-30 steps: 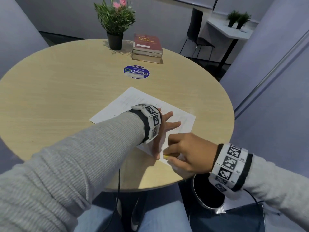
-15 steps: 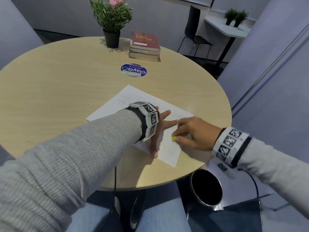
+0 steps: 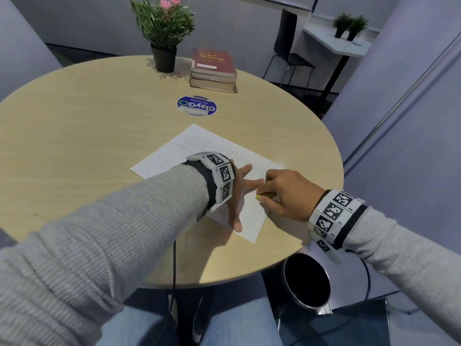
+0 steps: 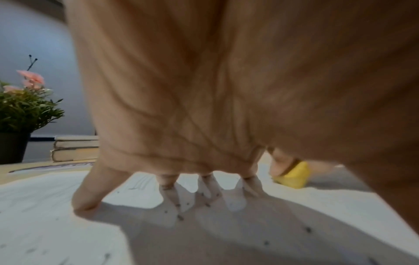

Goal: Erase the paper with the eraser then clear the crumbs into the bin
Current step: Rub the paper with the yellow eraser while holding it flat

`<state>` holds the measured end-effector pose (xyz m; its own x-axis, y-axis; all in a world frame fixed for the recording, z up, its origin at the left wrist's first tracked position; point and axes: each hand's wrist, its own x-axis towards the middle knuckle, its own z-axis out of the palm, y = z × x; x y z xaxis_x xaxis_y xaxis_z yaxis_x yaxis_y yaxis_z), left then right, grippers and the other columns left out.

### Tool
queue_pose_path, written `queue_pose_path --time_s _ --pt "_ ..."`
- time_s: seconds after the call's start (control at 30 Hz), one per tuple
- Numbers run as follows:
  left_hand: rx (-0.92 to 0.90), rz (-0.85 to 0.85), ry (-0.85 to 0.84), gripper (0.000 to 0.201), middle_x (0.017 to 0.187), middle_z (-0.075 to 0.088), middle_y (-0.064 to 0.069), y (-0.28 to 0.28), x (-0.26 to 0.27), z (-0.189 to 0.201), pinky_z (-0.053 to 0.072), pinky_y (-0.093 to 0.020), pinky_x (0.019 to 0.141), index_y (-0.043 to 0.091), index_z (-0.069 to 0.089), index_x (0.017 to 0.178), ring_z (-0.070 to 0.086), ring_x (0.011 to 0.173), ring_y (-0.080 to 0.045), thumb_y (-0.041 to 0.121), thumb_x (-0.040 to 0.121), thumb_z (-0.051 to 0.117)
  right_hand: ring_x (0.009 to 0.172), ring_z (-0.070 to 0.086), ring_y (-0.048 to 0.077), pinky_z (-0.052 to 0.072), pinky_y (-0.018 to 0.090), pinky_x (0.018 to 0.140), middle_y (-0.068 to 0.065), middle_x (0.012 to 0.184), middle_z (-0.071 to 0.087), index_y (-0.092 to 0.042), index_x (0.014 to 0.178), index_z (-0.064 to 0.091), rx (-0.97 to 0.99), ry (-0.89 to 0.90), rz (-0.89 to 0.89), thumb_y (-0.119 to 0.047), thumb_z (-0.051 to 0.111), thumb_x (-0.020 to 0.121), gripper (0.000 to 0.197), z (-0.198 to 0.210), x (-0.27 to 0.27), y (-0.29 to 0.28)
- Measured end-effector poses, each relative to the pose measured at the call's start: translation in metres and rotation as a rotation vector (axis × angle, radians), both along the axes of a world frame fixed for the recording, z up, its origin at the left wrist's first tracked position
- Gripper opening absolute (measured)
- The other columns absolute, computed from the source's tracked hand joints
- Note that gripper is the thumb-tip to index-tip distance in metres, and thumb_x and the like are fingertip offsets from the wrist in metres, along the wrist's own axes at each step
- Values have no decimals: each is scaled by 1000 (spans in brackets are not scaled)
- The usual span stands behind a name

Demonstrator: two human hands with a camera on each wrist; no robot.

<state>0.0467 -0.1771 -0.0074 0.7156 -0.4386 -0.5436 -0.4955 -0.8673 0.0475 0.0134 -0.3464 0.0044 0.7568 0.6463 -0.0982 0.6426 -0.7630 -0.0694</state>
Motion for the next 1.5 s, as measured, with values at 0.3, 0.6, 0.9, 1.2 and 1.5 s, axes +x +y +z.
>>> queue_pose_path --time_s 0.3,0.6,0.9,1.2,1.5 --pt "84 -176 -83 128 149 -30 11 4 -4 -6 -10 -53 112 39 -24 146 -27 135 -18 76 62 66 75 60 22 52 38 71 5 88 61 -17 95 74 53 91 63 -29 55 86 24 5 -9 0" --pt "130 -153 -60 130 148 -34 12 1 -7 0 -8 -57 111 39 -26 144 -31 132 -17 75 62 67 76 60 22 52 37 70 5 90 62 -17 95 74 30 138 129 -31 54 87 25 2 -25 9" --pt "126 -156 -53 133 144 -35 14 -3 -4 -3 -7 -58 113 40 -25 144 -34 132 -18 75 59 71 69 57 18 49 30 65 3 83 60 -16 90 74 44 185 197 -28 57 84 22 1 -39 9" --pt "114 -111 -47 111 153 -26 10 -5 -18 12 -9 -53 112 43 -7 150 -25 141 -26 64 72 69 67 55 17 48 28 64 2 81 57 -17 89 73 56 184 224 -30 56 84 22 -2 -51 10" --pt "157 -133 -9 108 154 -29 8 -5 -26 24 -9 -49 110 43 -2 150 -26 140 -24 66 71 67 67 55 15 50 30 66 2 79 57 -17 90 75 120 137 162 -29 59 83 21 -2 -36 1"
